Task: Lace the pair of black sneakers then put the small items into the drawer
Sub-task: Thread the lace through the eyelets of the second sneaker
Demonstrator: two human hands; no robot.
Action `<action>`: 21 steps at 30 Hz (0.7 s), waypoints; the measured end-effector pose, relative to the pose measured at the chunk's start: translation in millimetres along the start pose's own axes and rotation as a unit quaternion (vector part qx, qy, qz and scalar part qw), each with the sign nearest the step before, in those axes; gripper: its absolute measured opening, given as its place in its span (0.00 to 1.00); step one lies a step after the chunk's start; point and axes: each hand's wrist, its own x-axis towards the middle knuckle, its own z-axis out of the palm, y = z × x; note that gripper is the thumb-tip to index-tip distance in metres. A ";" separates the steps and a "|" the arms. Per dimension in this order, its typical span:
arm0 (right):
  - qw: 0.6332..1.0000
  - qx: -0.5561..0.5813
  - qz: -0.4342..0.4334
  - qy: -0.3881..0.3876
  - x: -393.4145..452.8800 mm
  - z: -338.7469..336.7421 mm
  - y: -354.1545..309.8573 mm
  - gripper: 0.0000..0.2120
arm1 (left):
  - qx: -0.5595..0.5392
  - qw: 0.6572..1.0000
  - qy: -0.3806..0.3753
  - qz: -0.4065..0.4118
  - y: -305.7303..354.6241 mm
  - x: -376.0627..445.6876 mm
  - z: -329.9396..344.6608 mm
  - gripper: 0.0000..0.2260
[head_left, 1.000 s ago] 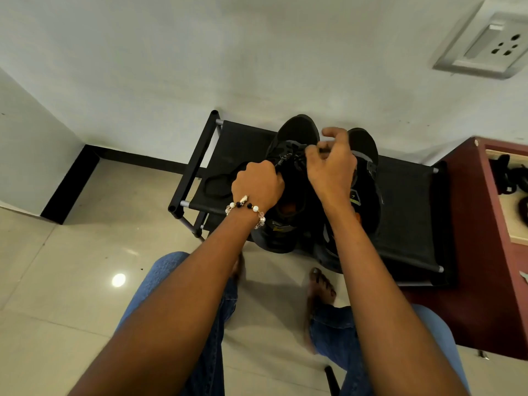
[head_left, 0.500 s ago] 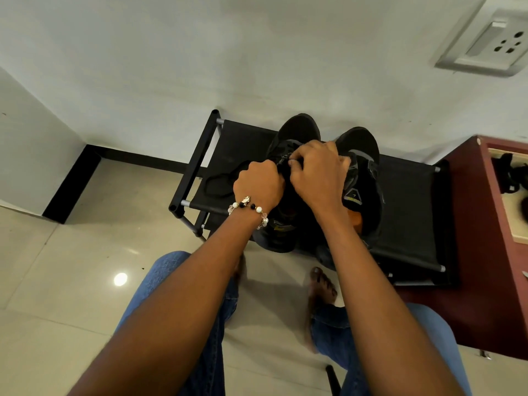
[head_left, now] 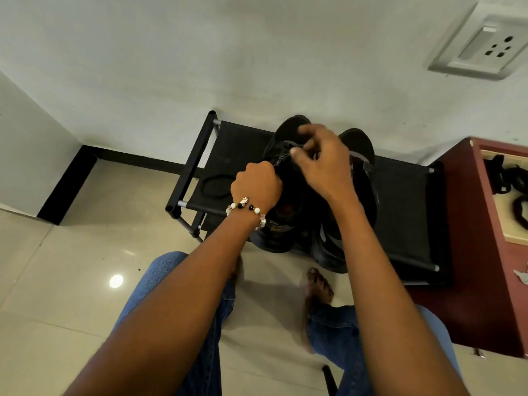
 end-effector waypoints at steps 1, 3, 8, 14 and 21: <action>0.994 -0.101 -0.019 -0.039 0.8 3.9 1.6 0.14 | -0.001 1.000 -0.001 0.000 -0.2 0.3 0.1 0.10; 0.975 -0.210 -0.026 -0.075 -0.7 10.0 -0.6 0.13 | -0.003 1.000 -0.003 0.002 0.4 0.3 0.3 0.10; 0.962 -0.272 -0.038 -0.006 -7.0 14.5 -8.1 0.08 | 0.003 1.000 -0.003 0.008 0.8 -0.8 -0.8 0.09; 0.914 0.375 0.122 0.095 -1.3 -7.5 -15.5 0.08 | 0.000 1.000 -0.004 -0.003 2.3 -0.6 -0.7 0.12; 0.892 0.442 0.032 0.090 1.2 -27.4 -20.9 0.04 | 0.000 1.000 -0.006 -0.011 3.4 -2.8 -2.0 0.14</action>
